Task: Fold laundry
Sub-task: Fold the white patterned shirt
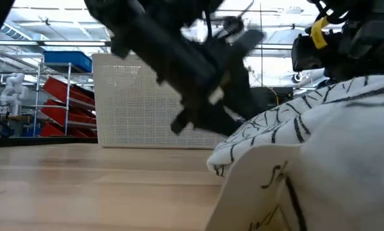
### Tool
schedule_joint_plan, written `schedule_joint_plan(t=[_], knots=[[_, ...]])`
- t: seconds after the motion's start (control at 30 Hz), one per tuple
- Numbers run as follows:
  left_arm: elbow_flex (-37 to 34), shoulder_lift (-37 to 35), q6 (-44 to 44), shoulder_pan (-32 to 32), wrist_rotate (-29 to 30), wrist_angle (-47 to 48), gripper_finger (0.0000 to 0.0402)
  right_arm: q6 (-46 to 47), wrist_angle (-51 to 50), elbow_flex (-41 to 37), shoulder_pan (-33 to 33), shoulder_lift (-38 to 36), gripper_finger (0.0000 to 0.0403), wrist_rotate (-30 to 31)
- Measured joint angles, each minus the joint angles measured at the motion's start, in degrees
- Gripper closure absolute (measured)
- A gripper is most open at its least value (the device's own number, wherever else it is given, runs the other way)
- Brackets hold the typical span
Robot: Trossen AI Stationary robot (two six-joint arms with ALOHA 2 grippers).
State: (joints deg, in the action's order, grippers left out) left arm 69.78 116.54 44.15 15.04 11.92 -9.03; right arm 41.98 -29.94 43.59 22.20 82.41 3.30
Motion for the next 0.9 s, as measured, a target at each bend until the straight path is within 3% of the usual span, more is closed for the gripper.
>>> schedule_joint_plan(t=[0.23, 0.4, 0.5, 0.57, 0.67, 0.8, 0.9], knots=[[0.7, 6.9, -2.8, -1.4, -0.9, -8.5, 0.0238, -2.0, 1.5, 0.0, 0.8, 0.0, 0.0232, 1.5], [5.3, 10.3, -8.9, -0.7, 1.3, -1.6, 0.0246, -2.3, 1.7, 0.0, 0.8, 0.0, 0.0232, 1.8], [6.5, 11.3, -13.4, 0.3, 6.5, 2.3, 0.0296, -2.4, 2.0, 0.0, 0.8, 0.0, 0.0233, 2.8], [6.7, 10.9, -15.5, 1.0, 10.2, 2.8, 0.0358, -2.8, 2.0, 0.0, 0.8, 0.0, 0.0242, 2.9], [6.4, 8.7, -19.3, 1.7, 14.0, 4.8, 0.0387, -3.1, 2.1, 0.0, 0.8, 0.0, 0.0283, 3.0], [6.3, 3.4, -23.2, 2.0, 19.2, 11.3, 0.0395, -3.9, 2.4, 0.0, 0.8, 0.0, 0.0384, 4.8], [6.4, -2.5, -23.8, 2.3, 23.5, 17.3, 0.0397, -4.2, 2.5, 0.0, 0.8, -0.3, 0.0393, 6.2]])
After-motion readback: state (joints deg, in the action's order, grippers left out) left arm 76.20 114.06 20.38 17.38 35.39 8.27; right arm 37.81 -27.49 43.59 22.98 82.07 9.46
